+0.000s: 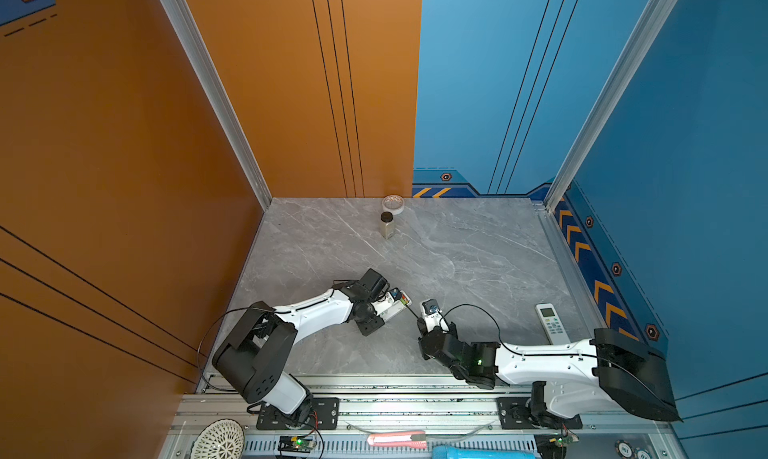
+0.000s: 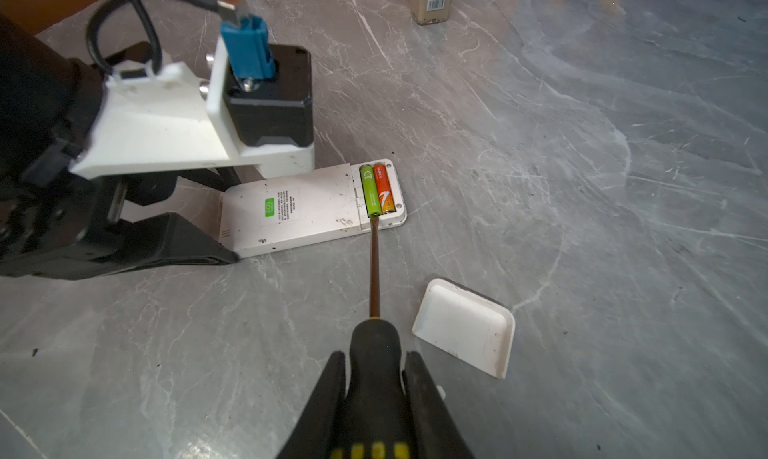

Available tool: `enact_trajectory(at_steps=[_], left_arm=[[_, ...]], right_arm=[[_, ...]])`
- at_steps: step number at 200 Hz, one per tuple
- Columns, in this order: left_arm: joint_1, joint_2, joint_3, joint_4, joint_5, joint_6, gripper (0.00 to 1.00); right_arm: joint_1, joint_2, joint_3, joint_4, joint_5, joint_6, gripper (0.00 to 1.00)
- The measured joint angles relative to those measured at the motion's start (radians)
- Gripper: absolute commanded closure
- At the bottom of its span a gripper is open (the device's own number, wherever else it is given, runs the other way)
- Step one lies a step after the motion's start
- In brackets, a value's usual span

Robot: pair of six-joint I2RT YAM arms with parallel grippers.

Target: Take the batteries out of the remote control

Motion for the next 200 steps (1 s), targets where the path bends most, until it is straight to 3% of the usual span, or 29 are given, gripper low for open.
enact_trajectory(at_steps=[41, 78, 88, 112, 139, 148, 171, 200], left_arm=[[-0.027, 0.016, 0.001, 0.01, 0.087, 0.04, 0.75], [-0.034, 0.018, 0.001, 0.012, 0.098, 0.051, 0.73], [-0.033, 0.018, 0.001, 0.013, 0.097, 0.051, 0.67], [-0.018, 0.01, 0.002, 0.018, 0.099, 0.045, 0.37], [0.016, -0.066, 0.001, 0.018, 0.123, -0.024, 0.15], [0.027, -0.106, 0.002, 0.019, 0.129, -0.06, 0.01], [0.047, -0.175, 0.014, 0.021, 0.139, -0.234, 0.02], [0.035, -0.128, 0.089, -0.032, 0.115, -0.483, 0.02]], right_arm=[[-0.024, 0.003, 0.0, 0.064, 0.011, -0.011, 1.0], [-0.024, 0.002, 0.0, 0.068, 0.01, -0.011, 1.0], [-0.024, 0.002, 0.0, 0.061, 0.01, -0.009, 1.0], [-0.03, -0.008, 0.006, -0.001, 0.01, -0.001, 1.0], [-0.059, -0.058, 0.029, -0.106, 0.008, 0.019, 1.0], [-0.076, -0.093, 0.032, -0.141, 0.006, 0.026, 1.0], [-0.132, -0.196, 0.037, -0.227, -0.011, 0.034, 1.0], [-0.269, -0.294, 0.103, -0.37, -0.083, 0.026, 1.0]])
